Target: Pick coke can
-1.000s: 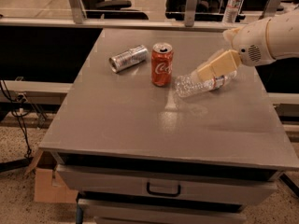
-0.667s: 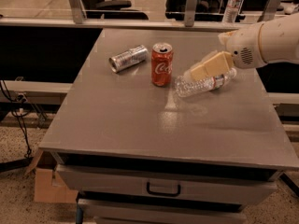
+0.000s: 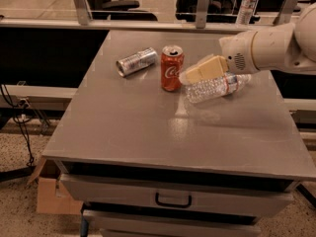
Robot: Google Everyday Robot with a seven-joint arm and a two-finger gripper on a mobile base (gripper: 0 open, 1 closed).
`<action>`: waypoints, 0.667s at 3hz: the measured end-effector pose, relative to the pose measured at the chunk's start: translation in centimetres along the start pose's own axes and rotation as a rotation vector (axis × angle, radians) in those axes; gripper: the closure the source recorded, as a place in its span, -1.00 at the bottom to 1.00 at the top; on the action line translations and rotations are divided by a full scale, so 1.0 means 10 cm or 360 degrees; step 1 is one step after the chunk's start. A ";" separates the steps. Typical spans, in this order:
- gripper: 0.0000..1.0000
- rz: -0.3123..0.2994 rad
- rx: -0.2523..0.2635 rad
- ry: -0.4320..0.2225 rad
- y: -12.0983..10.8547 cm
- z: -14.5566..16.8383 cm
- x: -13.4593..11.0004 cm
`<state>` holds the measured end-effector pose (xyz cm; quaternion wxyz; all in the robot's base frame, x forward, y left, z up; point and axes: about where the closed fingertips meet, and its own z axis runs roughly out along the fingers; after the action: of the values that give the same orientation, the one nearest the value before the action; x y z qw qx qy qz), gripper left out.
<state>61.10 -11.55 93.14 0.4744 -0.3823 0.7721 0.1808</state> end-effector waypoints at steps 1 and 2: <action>-1.00 -0.0049 0.0000 -0.0047 0.02 0.27 0.05; -1.00 -0.0049 0.0001 -0.0097 0.05 0.52 0.07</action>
Offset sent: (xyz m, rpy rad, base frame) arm 0.0445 0.0519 -0.0505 0.0691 -0.0830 0.0048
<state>63.65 -8.15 89.97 0.5005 -0.3883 0.7513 0.1849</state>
